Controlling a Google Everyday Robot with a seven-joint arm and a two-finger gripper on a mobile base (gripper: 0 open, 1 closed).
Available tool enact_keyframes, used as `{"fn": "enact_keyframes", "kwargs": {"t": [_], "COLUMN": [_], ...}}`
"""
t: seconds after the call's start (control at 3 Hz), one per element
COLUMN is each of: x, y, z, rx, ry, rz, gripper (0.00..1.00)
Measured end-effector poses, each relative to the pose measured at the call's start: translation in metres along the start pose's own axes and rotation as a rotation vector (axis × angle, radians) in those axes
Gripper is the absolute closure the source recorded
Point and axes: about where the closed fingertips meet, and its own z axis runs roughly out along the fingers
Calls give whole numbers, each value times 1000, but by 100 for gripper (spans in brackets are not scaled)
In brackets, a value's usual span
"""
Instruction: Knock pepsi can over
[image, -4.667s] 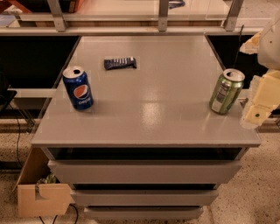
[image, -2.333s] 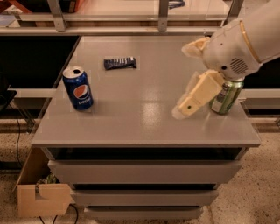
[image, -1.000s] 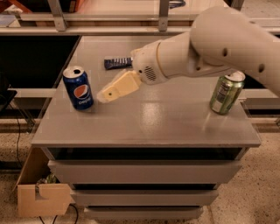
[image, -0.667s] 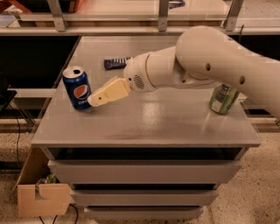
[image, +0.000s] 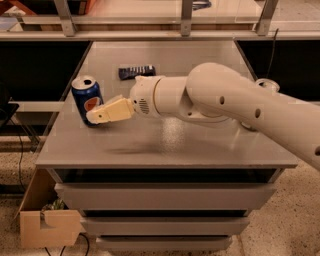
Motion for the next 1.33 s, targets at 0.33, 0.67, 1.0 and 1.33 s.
{"fn": "enact_keyframes", "kwargs": {"t": [0.33,0.67,1.0,1.33], "x": [-11,-18,-28,-37], "y": [3,8,17,25], "z": [10,22,35,45], "rx": [26,36,20,0], "ry": [-76,-130,-168,-197], "rz": [-23,-45,-76,-101], "gripper": [0,0,0,0]}}
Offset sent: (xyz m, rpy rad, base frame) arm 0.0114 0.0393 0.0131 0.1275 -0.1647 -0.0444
